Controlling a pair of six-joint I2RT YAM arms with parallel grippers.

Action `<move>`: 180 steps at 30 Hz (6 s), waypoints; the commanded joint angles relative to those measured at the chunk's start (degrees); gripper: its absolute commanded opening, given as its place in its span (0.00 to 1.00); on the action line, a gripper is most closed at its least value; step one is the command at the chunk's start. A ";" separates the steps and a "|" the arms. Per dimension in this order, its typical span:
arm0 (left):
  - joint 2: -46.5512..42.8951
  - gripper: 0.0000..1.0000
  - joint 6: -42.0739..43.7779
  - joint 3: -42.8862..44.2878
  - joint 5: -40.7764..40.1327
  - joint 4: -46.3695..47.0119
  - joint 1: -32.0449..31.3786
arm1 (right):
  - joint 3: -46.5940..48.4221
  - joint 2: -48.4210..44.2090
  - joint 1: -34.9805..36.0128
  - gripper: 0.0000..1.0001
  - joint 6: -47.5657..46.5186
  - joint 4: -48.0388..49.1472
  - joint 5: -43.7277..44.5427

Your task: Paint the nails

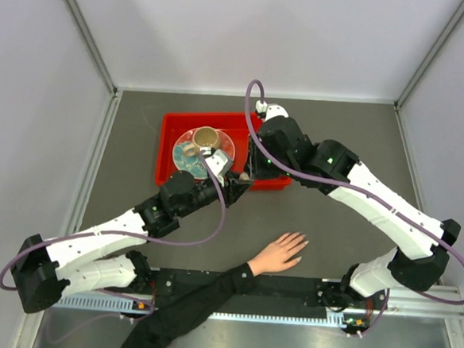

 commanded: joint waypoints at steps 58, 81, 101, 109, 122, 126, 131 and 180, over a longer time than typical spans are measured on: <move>-4.17 0.00 -1.38 14.67 -6.41 -19.54 0.05 | 0.42 -8.14 7.83 0.48 -6.57 5.83 7.03; -6.01 0.00 -7.97 13.70 -3.69 -19.54 0.05 | 0.60 -1.81 7.83 0.43 -9.30 14.44 6.77; -6.63 0.00 -9.02 18.26 14.38 -26.04 0.13 | -4.58 -6.71 7.92 0.00 -20.80 17.51 -7.00; -11.02 0.00 -15.44 17.65 43.41 -12.86 0.22 | -20.68 -23.78 3.54 0.00 -30.74 31.07 -48.55; -12.08 0.00 -14.65 21.08 36.41 -19.52 0.14 | -24.80 -30.09 2.65 0.00 -26.53 36.32 -45.80; -13.13 0.00 -15.44 19.94 30.77 -18.66 0.14 | -29.36 -32.83 2.56 0.00 -22.94 42.28 -41.05; -13.57 0.03 -18.42 18.01 28.05 -12.95 0.22 | -31.48 -32.92 3.79 0.00 -22.05 45.73 -37.88; -12.78 0.00 8.03 12.73 -0.62 -23.93 0.05 | 10.79 2.15 6.42 0.39 1.25 1.96 0.71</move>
